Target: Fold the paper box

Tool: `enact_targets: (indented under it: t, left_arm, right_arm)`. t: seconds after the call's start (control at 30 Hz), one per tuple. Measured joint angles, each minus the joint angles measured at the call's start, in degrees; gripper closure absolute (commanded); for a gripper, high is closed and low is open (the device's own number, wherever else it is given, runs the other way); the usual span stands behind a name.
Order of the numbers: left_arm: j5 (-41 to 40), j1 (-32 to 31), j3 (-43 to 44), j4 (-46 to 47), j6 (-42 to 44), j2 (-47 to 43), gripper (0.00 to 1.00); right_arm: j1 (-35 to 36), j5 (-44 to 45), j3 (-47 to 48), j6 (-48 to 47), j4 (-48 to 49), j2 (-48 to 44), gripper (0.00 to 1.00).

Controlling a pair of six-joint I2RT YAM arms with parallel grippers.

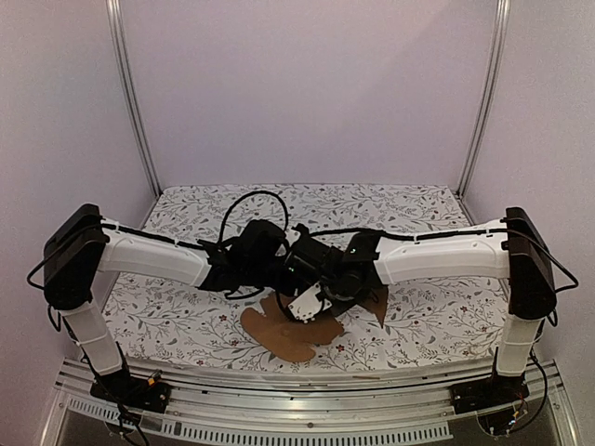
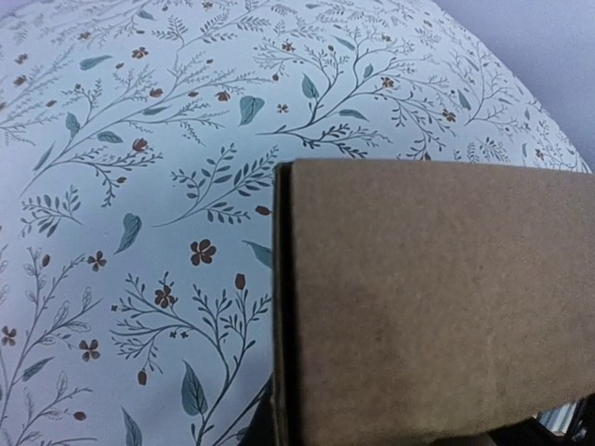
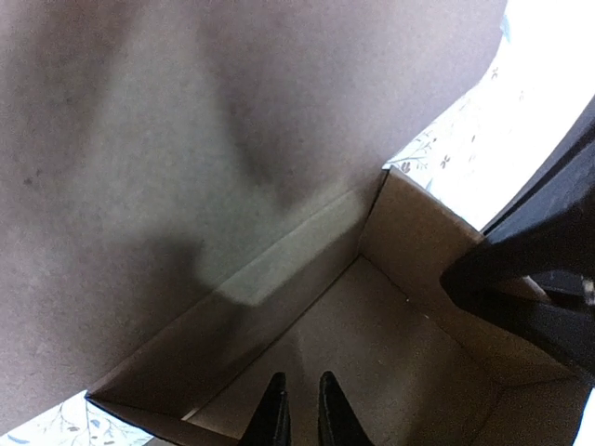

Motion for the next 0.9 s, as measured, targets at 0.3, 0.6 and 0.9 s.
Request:
enact_targets:
  t: [0.3, 0.6, 0.9]
  left_arm:
    - [0.3, -0.5, -2.7, 1.8, -1.3, -0.1, 1.0]
    - [-3.8, -0.3, -3.0, 2.4, -3.0, 2.6, 1.0]
    - [-6.2, -0.3, -5.4, 3.1, -3.4, -0.2, 1.0]
  right_arm:
    - [0.0, -5.9, -0.5, 7.8, -1.6, -1.4, 0.83]
    - [-1.7, -25.1, 11.2, 18.8, -12.6, -19.4, 0.67]
    - [-31.1, -40.7, -6.2, 23.0, -11.2, -31.4, 0.49]
